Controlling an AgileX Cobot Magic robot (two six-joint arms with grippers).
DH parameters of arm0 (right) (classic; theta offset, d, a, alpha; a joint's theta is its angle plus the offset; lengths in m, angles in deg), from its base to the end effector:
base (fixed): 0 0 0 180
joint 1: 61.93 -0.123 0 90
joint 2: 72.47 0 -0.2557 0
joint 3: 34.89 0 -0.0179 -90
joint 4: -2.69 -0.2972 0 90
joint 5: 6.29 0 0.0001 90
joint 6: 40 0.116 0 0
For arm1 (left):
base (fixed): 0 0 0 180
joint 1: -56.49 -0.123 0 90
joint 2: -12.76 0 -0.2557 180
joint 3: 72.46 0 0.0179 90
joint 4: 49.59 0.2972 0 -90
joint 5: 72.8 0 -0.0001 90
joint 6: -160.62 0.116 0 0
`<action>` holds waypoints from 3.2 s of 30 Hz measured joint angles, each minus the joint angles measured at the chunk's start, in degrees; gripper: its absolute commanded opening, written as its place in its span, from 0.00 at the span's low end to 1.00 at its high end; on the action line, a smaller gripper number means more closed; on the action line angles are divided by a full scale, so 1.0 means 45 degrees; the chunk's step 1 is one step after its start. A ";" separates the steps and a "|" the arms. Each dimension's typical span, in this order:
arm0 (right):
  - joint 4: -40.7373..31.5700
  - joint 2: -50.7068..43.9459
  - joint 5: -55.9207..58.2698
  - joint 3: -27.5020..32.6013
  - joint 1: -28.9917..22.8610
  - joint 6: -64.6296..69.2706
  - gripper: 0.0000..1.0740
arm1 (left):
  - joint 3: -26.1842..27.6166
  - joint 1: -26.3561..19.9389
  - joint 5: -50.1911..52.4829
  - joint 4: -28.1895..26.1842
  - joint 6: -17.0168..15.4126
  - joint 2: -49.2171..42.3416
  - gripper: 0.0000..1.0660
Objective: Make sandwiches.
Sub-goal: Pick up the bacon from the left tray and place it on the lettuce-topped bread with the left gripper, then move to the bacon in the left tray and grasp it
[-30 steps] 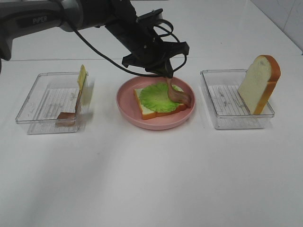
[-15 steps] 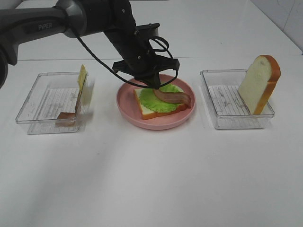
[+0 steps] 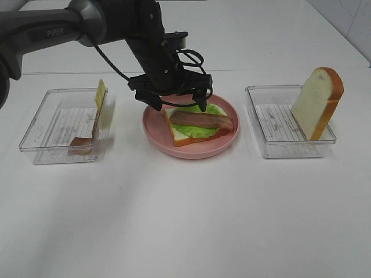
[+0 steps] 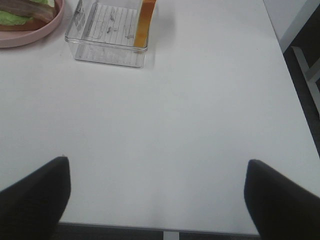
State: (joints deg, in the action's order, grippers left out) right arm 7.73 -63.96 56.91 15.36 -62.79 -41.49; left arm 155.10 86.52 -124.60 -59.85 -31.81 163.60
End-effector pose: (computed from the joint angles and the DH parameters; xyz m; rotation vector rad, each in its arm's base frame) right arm 0.0902 -0.0077 0.2691 -0.0395 2.1269 -0.1135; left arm 0.4817 -0.2972 0.0929 0.3135 2.7459 -0.4341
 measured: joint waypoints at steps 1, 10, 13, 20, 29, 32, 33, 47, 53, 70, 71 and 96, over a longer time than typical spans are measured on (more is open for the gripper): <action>0.0000 0.0000 0.0000 0.0000 0.0000 0.0000 0.85 | 0.0000 0.0000 0.0000 0.0000 0.0000 0.0000 0.95; 0.0000 0.0000 0.0000 0.0000 0.0000 0.0000 0.85 | 0.2292 0.0000 -0.1261 0.0000 0.0000 0.0025 0.95; 0.0000 0.0000 0.0000 0.0000 0.0000 0.0000 0.85 | 0.3234 0.0000 -0.1923 0.0191 0.0000 0.0025 0.95; 0.0000 0.0000 0.0000 0.0000 0.0000 0.0000 0.85 | 0.4978 0.0000 -0.3616 0.0764 0.0000 0.0025 0.95; 0.0000 0.0000 0.0000 0.0000 0.0000 0.0000 0.85 | 0.5590 0.0000 -0.3909 0.1184 0.0000 -0.0560 0.95; 0.0000 0.0000 0.0000 0.0000 0.0000 0.0000 0.85 | 0.5590 0.0000 -0.3922 0.1222 0.0000 -0.0904 0.95; 0.0000 0.0000 0.0000 0.0000 0.0000 0.0000 0.85 | 0.5590 0.0000 -0.3934 0.1222 0.0000 -0.1057 0.95; 0.0000 0.0000 0.0000 0.0000 0.0000 0.0000 0.85 | 0.5551 0.0000 -0.3947 0.1337 0.0089 -0.3056 0.95; 0.0000 0.0000 0.0000 0.0000 0.0000 0.0000 0.85 | 0.4151 0.0000 -0.3947 0.1617 0.0102 -0.4074 0.95; 0.0000 0.0000 0.0000 0.0000 0.0000 0.0000 0.85 | -0.2305 -0.0751 -0.3985 0.2279 0.0102 -0.5908 0.95; 0.0000 0.0000 0.0000 0.0000 0.0000 0.0000 0.85 | -0.2305 -0.0751 -0.3985 0.2279 0.0102 -0.5908 0.95; 0.0000 0.0000 0.0000 0.0000 0.0000 0.0000 0.85 | -0.3247 -0.1655 -0.3973 0.2279 -0.1299 -0.4367 0.95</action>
State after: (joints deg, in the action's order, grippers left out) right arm 7.73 -63.96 56.91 15.36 -62.79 -41.49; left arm 140.49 79.07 -142.47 -49.59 -37.66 143.95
